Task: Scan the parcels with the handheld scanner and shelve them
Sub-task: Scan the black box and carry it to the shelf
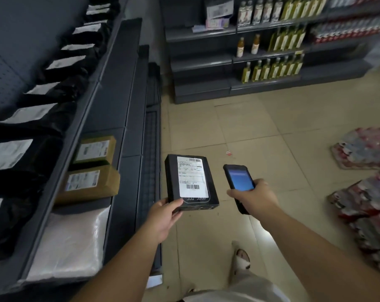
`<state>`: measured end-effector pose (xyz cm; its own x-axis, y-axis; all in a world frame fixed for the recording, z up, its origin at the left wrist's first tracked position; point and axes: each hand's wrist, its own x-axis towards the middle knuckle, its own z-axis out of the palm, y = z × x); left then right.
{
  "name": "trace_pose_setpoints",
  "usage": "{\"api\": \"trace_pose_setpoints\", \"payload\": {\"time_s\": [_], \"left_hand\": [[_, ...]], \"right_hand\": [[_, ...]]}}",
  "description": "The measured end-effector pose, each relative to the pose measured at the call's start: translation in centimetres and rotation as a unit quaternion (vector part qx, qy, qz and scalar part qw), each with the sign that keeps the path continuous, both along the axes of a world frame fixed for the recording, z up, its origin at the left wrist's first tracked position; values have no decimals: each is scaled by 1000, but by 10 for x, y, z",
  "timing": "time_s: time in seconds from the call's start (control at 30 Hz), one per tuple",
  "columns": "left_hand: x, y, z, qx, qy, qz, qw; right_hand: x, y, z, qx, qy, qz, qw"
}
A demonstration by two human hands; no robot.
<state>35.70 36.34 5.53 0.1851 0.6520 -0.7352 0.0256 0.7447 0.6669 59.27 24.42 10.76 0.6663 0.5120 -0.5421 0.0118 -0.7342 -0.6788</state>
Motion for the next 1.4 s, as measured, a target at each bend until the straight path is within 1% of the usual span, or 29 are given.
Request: {"api": "trace_pose_setpoints", "payload": {"time_s": [0.1,0.3,0.5,0.7,0.87,1.13,1.23,1.4], "left_hand": [[42,37,-3,-3,0,-5,1000],[123,98,2,6,29,-8,1000],[174,151,7,9,23,35,999],[192,227,1,20,45,52,997],[204,312,2,22,28,58,998],[200,436,22,41,9,61,997],[198,466,27,36,9,92,995],[193,505,20,31,-1,159,987]], "right_hand": [[41,36,-6,6,10,-1,1000],[132,113,0,-3,12,40,999],[197,190,5,-3,24,65,998],[214,275,-1,-6,32,81,996],[222,361,1,4,28,88,996],[220,492,25,14,-7,146,989],[215,533,28,15,-1,165,986],[216,606,23,7,-7,232,973]]}}
